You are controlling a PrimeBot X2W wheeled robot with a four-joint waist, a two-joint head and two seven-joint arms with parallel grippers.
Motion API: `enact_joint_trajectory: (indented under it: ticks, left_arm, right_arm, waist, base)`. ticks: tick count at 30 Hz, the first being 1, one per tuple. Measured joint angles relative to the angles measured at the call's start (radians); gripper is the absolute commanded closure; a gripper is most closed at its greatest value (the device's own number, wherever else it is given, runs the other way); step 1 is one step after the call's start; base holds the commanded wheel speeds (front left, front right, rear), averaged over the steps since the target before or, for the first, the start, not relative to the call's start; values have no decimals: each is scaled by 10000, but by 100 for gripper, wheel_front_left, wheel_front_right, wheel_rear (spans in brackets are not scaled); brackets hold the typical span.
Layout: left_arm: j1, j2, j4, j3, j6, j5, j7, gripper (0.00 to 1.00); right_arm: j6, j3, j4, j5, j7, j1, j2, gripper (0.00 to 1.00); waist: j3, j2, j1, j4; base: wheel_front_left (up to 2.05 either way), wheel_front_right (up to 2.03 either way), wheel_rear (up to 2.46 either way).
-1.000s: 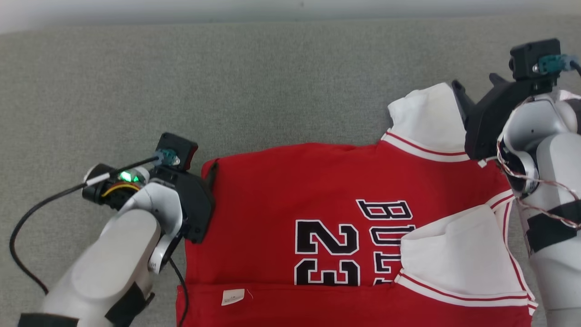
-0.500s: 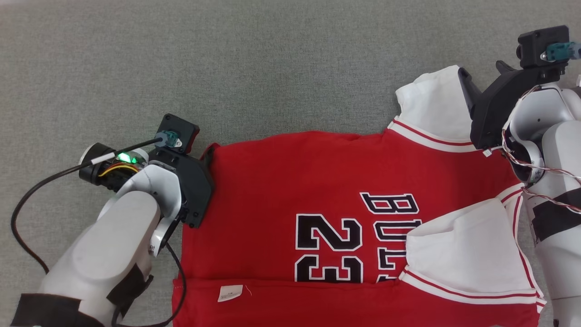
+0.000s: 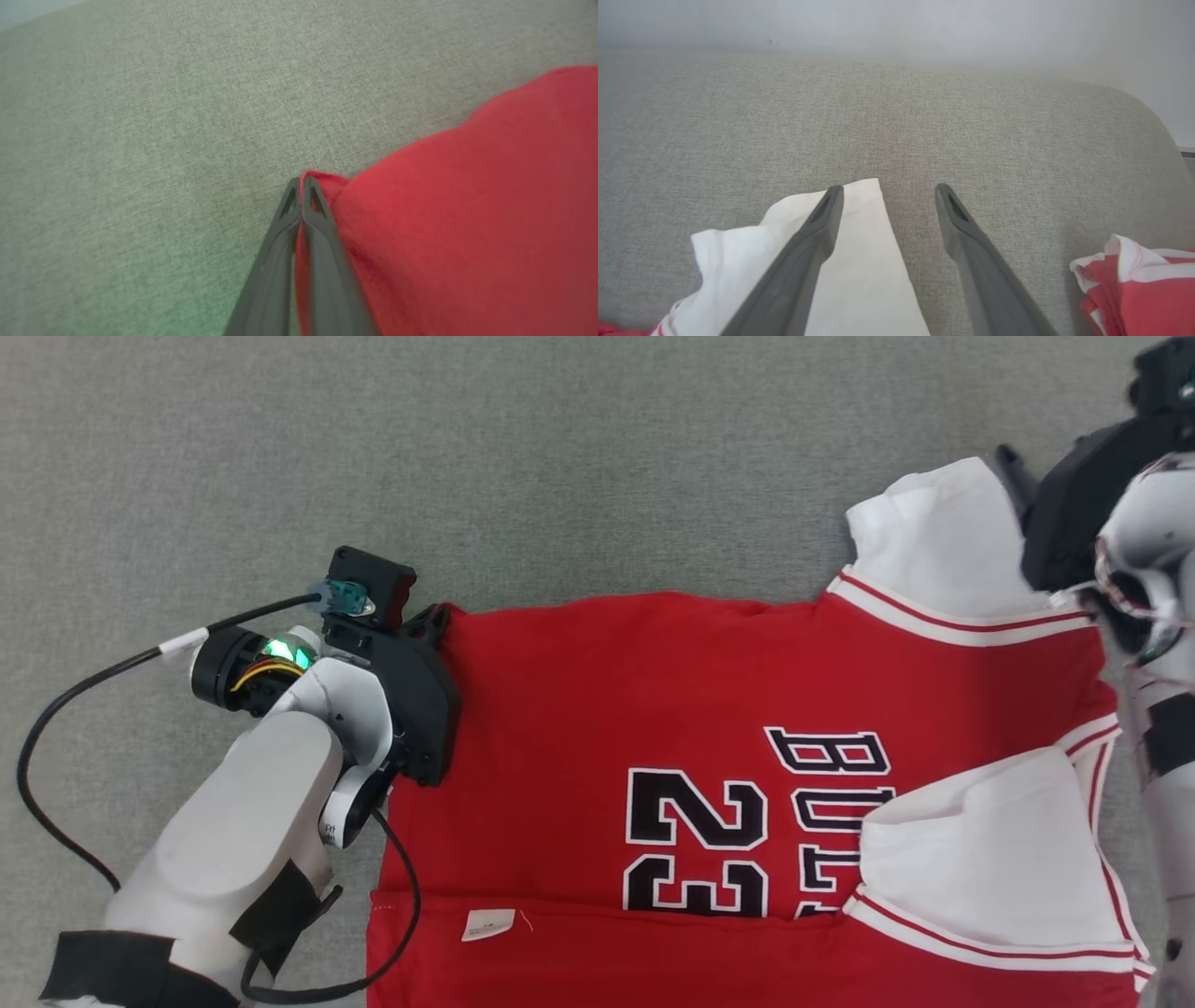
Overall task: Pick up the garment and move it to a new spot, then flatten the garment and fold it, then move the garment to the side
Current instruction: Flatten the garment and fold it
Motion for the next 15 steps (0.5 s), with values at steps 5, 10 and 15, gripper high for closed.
enact_joint_trajectory:
  ticks: [5,10,15]
  left_arm:
    - [87,-4,-337,65,-27,-125,-63,100]
    - [235,38,-890,134,6,-245,-194,100]
    - [410,109,-1475,132,119,-209,-495,100]
  right_arm:
    - [0,-393,314,-454,510,-330,-161,0]
    - [0,-359,451,-894,920,-593,-276,0]
    - [0,-234,426,-1162,978,-392,-362,0]
  waist:
    - [156,0,0,227]
    - [465,0,0,456]
    - [769,0,0,649]
  base:
    - [0,0,0]
    - [0,0,0]
    - [0,0,0]
